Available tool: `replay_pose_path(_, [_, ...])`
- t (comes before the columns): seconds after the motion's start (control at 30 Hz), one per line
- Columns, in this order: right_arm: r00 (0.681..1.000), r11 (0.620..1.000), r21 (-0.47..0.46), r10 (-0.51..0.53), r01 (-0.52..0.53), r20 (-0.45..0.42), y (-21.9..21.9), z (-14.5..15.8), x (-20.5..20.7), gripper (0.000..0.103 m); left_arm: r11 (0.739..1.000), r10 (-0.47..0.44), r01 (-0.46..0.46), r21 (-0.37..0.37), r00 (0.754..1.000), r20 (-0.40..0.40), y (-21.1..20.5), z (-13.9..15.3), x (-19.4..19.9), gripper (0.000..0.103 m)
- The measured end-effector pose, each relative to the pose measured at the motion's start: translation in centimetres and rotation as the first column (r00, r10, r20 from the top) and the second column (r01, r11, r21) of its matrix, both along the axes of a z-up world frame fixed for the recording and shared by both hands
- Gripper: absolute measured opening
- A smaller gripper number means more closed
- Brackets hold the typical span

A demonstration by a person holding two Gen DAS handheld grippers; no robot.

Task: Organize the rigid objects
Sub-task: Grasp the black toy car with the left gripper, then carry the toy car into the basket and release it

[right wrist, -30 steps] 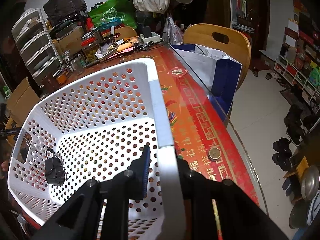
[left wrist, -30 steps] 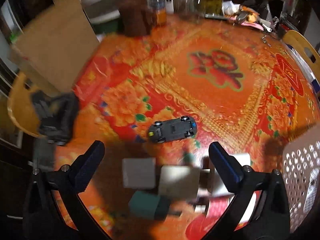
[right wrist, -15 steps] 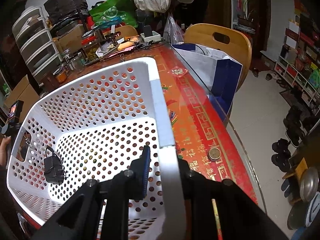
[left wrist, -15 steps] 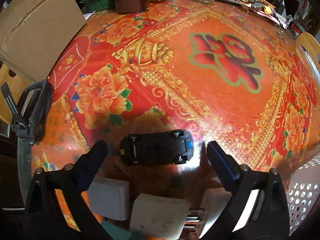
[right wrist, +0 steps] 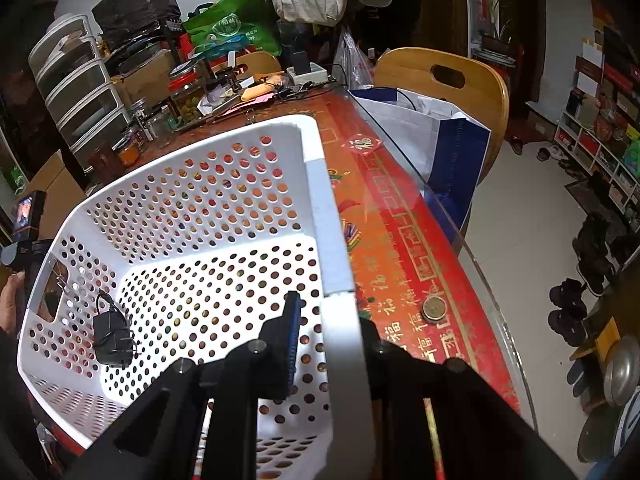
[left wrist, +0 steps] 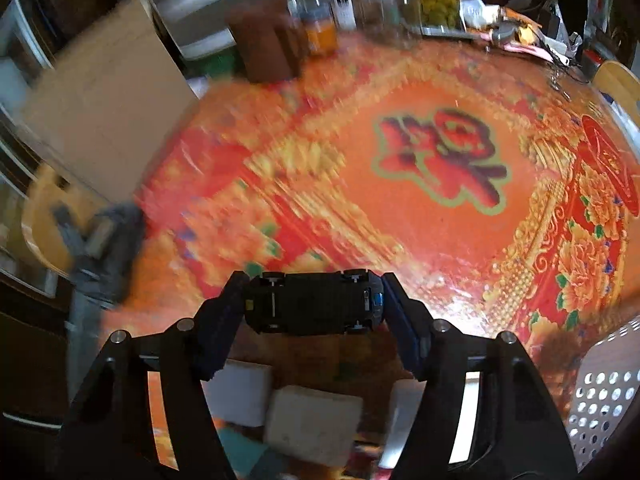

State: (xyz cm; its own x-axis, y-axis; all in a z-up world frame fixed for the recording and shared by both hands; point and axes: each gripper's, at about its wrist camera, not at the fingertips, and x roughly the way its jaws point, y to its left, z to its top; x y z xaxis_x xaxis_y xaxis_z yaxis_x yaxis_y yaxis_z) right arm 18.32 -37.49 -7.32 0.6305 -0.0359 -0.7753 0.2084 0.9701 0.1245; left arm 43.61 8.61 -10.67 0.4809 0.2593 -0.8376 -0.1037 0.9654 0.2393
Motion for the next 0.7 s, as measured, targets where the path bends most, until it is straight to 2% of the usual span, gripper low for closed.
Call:
replay_pose_path(0.07, [1.0,1.0,0.002,0.001,-0.001,0.003,0.0,0.0,0.0,0.016,0.997,-0.017,0.012,0.072,0.998,0.059,-0.9,1.9,-0.9,0.064])
replay_pose_path(0.23, [1.0,1.0,0.004,0.004,-0.004,0.008,0.1,0.0,0.0,0.016,0.984,-0.104,0.079,0.162,0.983,0.153,-4.1,6.8,-3.9,0.064])
replay_pose_path(0.3, [1.0,1.0,0.006,0.002,-0.002,0.011,0.0,0.1,0.0,0.016,0.96,-0.157,0.101,0.26,0.966,0.206,-6.1,8.4,-5.4,0.064])
replay_pose_path(0.37, [1.0,1.0,0.007,0.003,-0.003,0.012,0.0,0.1,0.0,0.016,0.942,-0.201,0.125,0.31,0.953,0.227,-7.5,9.5,-6.3,0.064])
replay_pose_path(0.6, [1.0,1.0,0.007,0.007,-0.007,0.015,0.0,0.1,-0.1,0.016,0.92,-0.296,0.199,0.337,0.918,0.266,-12.5,12.8,-10.1,0.064])
replay_pose_path(0.7, [1.0,1.0,0.008,0.007,-0.007,0.016,0.0,0.1,-0.1,0.016,0.899,-0.36,0.259,0.353,0.897,0.257,-15.4,13.3,-12.0,0.065])
